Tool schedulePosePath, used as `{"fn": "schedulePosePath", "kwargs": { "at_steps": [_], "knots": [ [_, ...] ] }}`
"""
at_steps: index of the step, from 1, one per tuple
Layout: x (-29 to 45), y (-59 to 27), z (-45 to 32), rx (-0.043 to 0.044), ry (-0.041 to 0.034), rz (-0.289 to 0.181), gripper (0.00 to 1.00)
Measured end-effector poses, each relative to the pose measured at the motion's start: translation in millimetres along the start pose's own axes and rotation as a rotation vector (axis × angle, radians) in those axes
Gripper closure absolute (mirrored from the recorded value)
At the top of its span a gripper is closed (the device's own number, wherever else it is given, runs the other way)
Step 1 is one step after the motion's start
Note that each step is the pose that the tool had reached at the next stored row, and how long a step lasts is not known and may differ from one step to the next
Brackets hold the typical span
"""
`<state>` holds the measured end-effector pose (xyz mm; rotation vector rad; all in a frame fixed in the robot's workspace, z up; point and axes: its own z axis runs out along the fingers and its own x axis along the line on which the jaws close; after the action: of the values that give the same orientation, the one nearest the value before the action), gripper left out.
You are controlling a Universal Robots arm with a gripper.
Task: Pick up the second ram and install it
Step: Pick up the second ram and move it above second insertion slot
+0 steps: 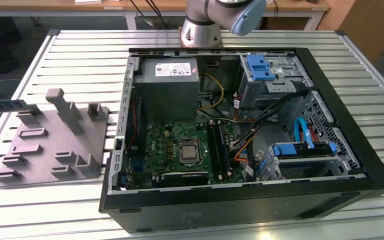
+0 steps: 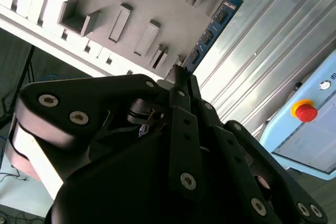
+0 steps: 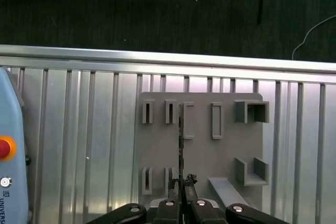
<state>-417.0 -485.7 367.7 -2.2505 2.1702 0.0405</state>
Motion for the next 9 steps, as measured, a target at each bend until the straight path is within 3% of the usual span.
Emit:
{"fn": "schedulePosePath", "kwargs": {
  "at_steps": [4, 9],
  "knots": [
    [-0.3, 0.1, -10.1, 0.0001, -0.0041, 0.000, 0.86],
    [-0.3, 0.1, -10.3, 0.0002, -0.0059, 0.000, 0.86]
  ]
}}
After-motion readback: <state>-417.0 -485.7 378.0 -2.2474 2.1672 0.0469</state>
